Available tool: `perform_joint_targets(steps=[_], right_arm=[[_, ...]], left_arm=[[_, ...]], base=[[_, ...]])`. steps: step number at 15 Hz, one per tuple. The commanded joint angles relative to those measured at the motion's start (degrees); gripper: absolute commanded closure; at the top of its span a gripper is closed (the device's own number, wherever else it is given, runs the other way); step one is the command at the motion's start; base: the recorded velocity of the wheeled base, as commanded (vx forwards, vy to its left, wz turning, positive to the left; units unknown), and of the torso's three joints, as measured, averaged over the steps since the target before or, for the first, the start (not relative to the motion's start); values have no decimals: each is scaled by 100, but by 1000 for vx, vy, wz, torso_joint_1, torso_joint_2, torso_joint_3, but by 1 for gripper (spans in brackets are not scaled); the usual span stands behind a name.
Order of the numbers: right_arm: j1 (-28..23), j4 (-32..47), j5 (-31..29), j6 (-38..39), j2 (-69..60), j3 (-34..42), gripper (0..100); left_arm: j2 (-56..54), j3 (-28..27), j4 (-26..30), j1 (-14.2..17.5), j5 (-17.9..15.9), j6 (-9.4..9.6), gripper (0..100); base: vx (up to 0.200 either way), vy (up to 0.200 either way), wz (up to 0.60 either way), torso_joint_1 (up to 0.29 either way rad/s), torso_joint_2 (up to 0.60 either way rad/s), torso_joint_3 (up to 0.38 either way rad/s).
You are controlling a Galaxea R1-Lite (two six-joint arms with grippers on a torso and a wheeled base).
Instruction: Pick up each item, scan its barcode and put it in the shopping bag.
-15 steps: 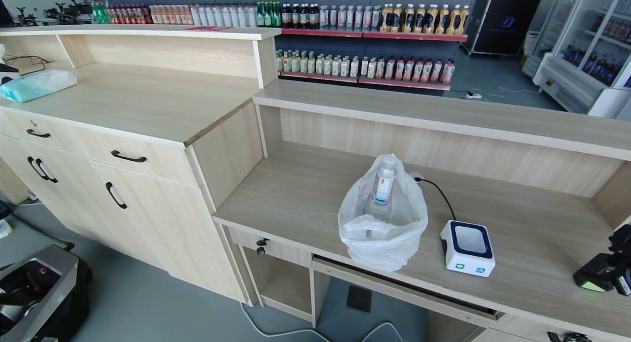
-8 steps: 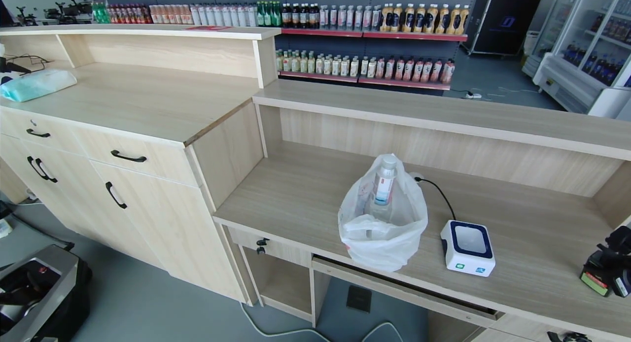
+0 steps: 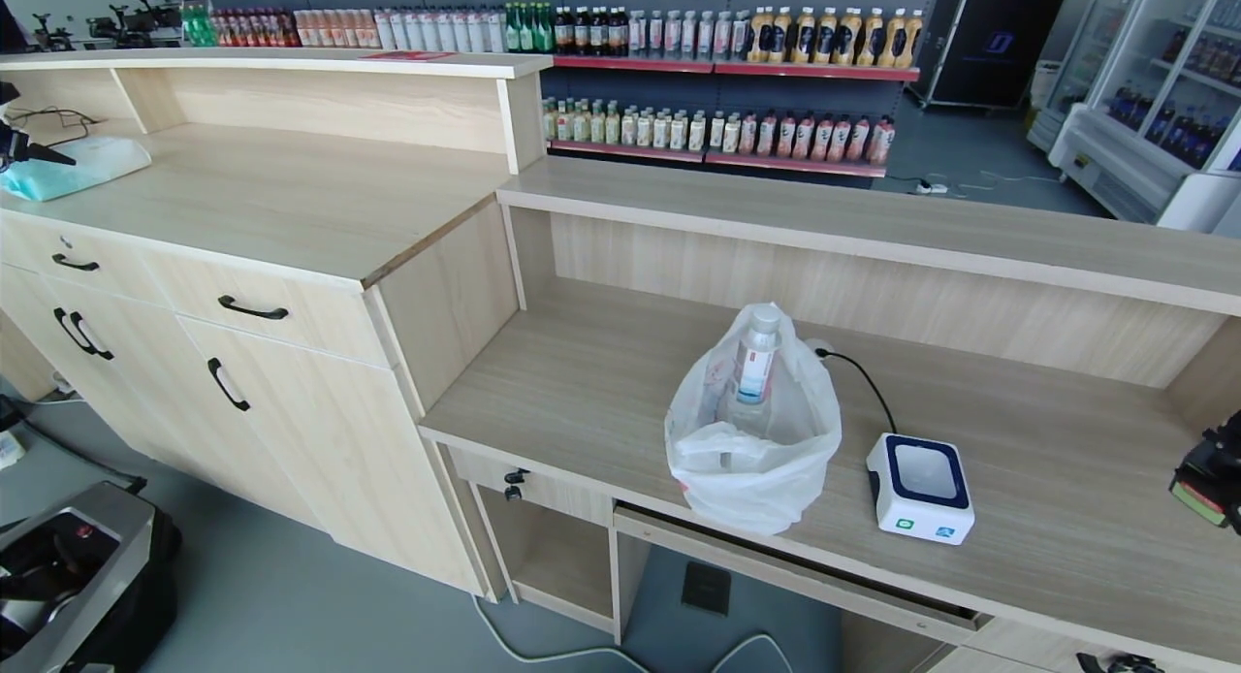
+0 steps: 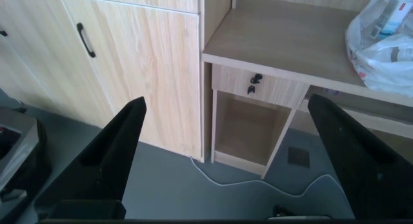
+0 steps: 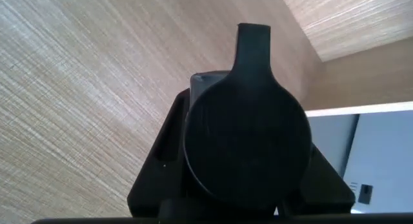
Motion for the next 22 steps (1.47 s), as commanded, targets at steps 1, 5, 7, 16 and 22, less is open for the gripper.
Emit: perform_joint_targets(steps=[1, 5, 7, 16, 22], right_arm=[[4, -387, 97, -173, -2734, 1458, 100], [2228, -158, 677, -1562, -4993, 2355, 100], [3283, 299, 334, -2898, -5537, 2258, 100], [7378, -369, -852, -9050, -5177, 2460, 100], [7985, -686, -483, -9252, -4878, 2442, 100]], left_arm=[[0, 1, -1, 0, -8, 0, 0], [9, 1, -1, 0, 0, 0, 0], [0, 1, -1, 0, 0, 0, 0], [0, 1, -1, 0, 0, 0, 0], [9, 1, -1, 0, 0, 0, 0]], base=[[0, 0, 0, 0, 0, 0], [0, 0, 0, 0, 0, 0], [0, 0, 0, 0, 0, 0], [0, 0, 0, 0, 0, 0], [0, 0, 0, 0, 0, 0]])
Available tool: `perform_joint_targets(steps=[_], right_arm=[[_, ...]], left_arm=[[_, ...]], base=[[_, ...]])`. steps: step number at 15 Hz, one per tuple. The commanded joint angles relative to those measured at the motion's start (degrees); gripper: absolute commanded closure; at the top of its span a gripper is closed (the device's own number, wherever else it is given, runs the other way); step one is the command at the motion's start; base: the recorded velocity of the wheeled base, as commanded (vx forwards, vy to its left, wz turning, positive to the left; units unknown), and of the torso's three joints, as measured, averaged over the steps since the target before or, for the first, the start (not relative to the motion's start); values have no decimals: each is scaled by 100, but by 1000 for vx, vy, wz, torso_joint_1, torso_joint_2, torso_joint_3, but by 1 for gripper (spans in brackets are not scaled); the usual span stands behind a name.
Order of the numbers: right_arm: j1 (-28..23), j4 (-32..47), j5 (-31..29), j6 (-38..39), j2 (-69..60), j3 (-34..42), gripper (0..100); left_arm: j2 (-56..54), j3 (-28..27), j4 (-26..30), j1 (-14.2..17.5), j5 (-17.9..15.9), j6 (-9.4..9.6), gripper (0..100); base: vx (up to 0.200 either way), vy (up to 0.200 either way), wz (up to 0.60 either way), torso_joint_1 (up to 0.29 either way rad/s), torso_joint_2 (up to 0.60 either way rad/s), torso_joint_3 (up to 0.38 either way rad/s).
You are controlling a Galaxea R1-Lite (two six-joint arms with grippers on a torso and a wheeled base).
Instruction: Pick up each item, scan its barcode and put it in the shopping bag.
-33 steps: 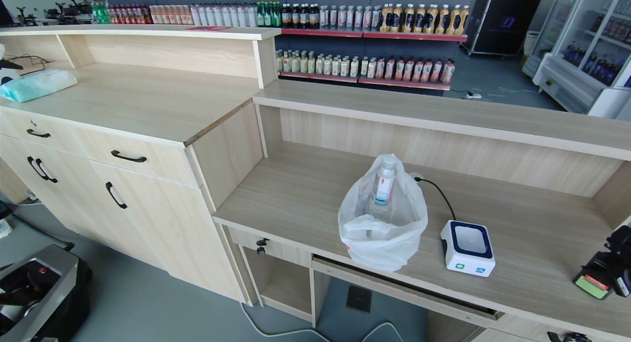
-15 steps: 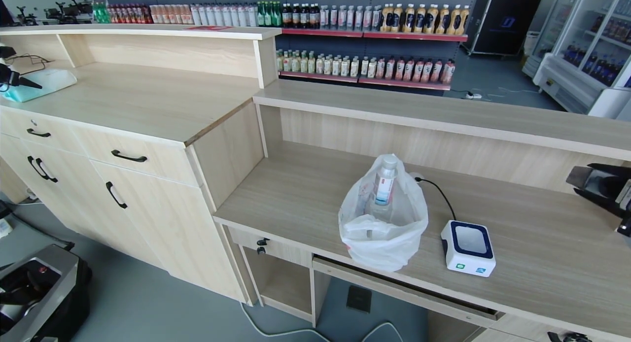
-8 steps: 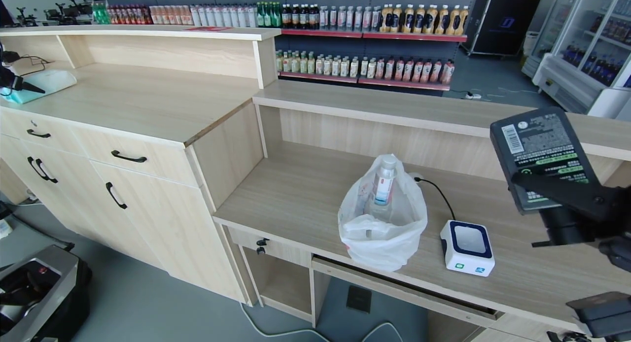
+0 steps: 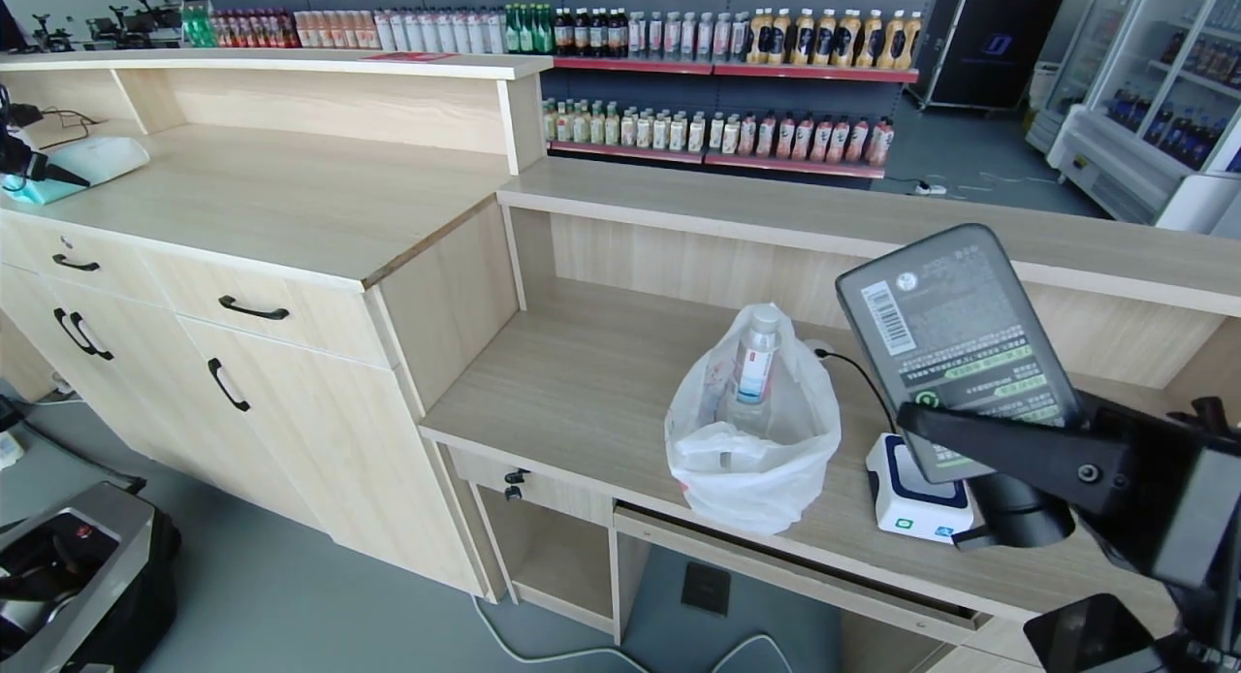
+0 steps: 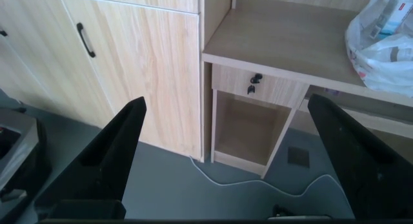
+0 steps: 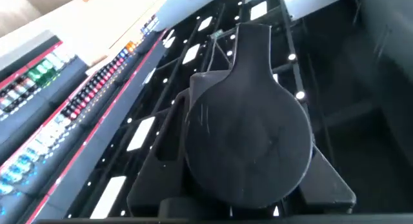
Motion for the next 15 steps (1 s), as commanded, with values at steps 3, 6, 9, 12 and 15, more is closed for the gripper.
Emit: perform_joint_targets(steps=[3, 6, 9, 12, 15], right_arm=[[483, -1, 244, 3, 443, -23, 100], [589, -18, 262, 65, 619, -120, 100], [686, -9, 270, 240, 663, -146, 100], [694, 26, 604, 240, 628, -102, 100], [686, 43, 780, 214, 522, -32, 100]], left_arm=[[0, 1, -1, 0, 0, 0, 0], [0, 1, -1, 0, 0, 0, 0], [0, 1, -1, 0, 0, 0, 0], [9, 1, -1, 0, 0, 0, 0], [9, 1, -1, 0, -8, 0, 0]], base=[[0, 0, 0, 0, 0, 0], [0, 0, 0, 0, 0, 0], [0, 0, 0, 0, 0, 0], [0, 0, 0, 0, 0, 0], [0, 0, 0, 0, 0, 0]])
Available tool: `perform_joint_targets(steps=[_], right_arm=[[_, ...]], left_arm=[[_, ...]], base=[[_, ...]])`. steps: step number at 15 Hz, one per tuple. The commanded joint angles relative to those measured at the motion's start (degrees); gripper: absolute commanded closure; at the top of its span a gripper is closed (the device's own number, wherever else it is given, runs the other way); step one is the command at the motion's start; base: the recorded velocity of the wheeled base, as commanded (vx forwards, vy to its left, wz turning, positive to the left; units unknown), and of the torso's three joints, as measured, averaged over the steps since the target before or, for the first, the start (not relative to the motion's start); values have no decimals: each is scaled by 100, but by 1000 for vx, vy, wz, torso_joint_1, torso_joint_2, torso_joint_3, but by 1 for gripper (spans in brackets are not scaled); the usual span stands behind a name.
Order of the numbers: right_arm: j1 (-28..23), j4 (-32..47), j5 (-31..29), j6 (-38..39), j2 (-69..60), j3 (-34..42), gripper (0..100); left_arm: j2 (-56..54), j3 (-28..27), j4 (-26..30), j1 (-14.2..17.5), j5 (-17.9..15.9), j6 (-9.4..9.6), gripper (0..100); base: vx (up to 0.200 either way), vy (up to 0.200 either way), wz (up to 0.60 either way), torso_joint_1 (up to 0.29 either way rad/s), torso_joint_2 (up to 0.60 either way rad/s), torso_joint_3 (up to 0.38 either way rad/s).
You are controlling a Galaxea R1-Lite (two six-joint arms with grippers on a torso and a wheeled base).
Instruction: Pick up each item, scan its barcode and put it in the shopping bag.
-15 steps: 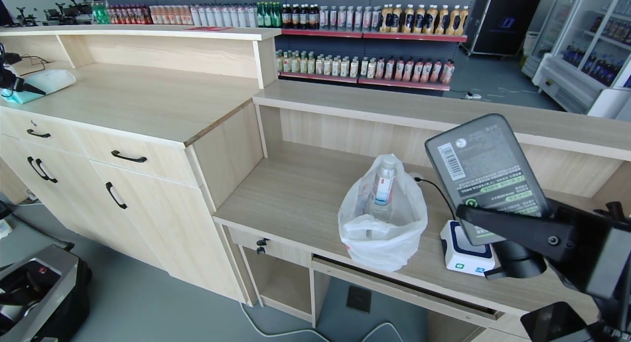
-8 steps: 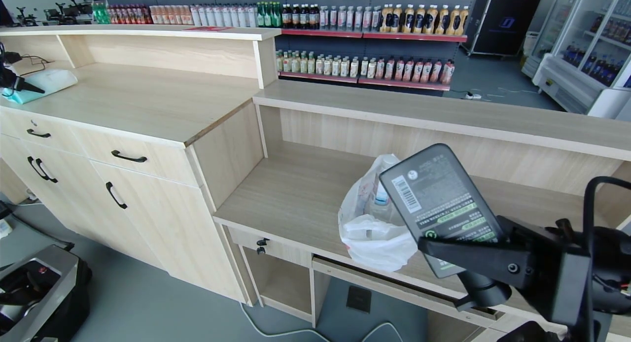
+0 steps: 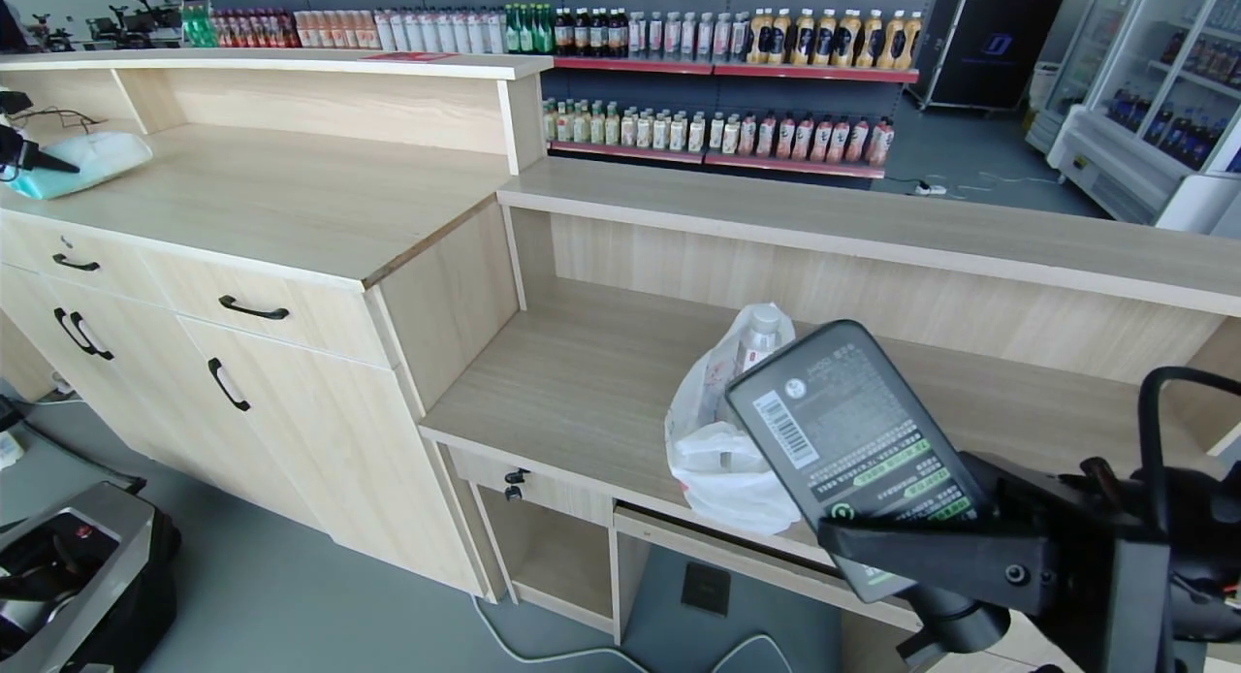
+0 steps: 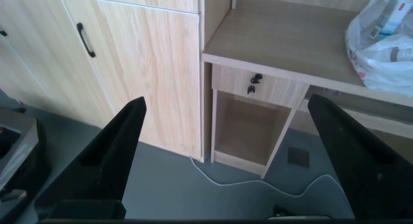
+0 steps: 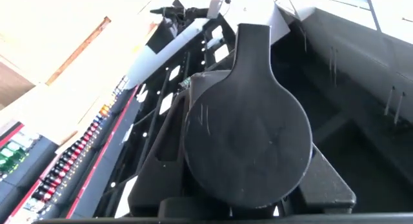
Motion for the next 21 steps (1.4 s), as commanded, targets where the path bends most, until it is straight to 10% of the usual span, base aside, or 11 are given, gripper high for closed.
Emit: perform_joint_targets(steps=[1, 21], right_arm=[[-4, -3, 5, -5, -45, 8, 100], [-435, 665, 708, -155, -677, 70, 100]], left_arm=[[0, 1, -1, 0, 0, 0, 0], [0, 1, -1, 0, 0, 0, 0]], base=[[0, 0, 0, 0, 0, 0], [0, 0, 0, 0, 0, 0]])
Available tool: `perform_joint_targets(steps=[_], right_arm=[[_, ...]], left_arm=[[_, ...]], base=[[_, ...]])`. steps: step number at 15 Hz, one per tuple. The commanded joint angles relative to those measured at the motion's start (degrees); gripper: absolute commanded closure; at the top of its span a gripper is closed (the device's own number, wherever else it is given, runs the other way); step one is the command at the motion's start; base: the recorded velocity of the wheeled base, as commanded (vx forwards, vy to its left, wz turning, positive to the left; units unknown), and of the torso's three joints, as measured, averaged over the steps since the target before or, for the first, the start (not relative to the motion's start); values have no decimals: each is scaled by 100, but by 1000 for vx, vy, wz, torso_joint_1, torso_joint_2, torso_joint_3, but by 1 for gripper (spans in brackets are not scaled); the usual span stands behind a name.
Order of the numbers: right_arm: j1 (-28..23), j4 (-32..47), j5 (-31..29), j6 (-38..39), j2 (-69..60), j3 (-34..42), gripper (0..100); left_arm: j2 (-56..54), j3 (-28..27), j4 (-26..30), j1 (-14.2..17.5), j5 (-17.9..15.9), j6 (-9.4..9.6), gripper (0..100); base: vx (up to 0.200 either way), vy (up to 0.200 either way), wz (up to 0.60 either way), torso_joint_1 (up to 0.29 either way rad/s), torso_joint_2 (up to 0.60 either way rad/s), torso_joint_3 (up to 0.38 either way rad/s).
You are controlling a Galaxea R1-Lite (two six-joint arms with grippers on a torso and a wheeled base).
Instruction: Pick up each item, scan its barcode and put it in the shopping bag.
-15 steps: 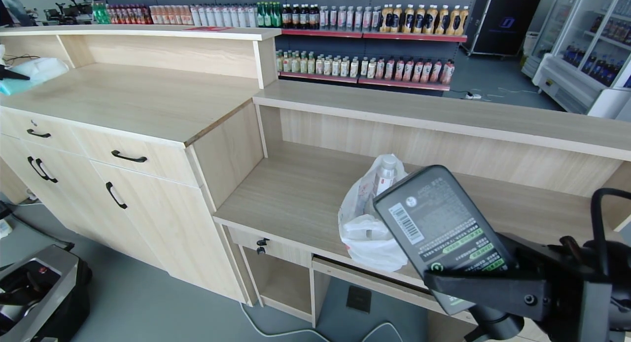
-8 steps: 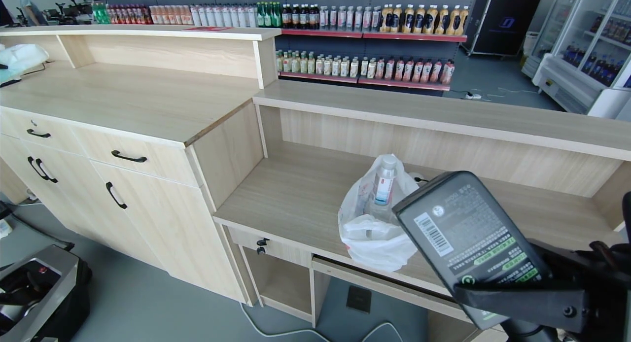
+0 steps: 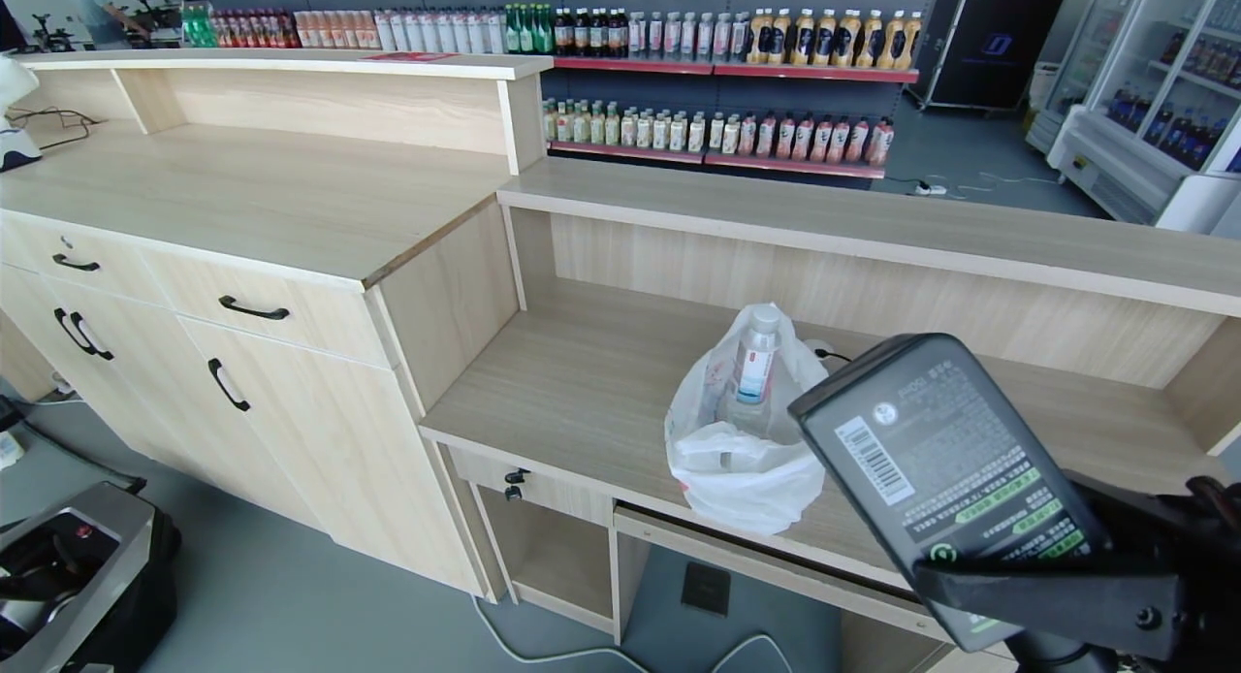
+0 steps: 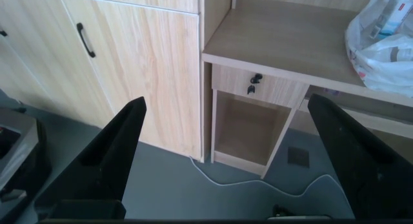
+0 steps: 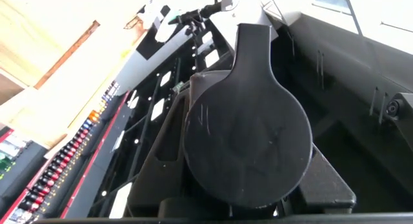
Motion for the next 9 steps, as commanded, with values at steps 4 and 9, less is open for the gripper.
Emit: perform_joint_targets(steps=[4, 9], right_arm=[[0, 6, 66, -24, 34, -27, 100], [-9, 14, 180, -24, 25, -18, 100]], left_arm=[[0, 1, -1, 0, 3, 0, 0], [0, 1, -1, 0, 3, 0, 0]], base=[[0, 0, 0, 0, 0, 0], [0, 0, 0, 0, 0, 0]])
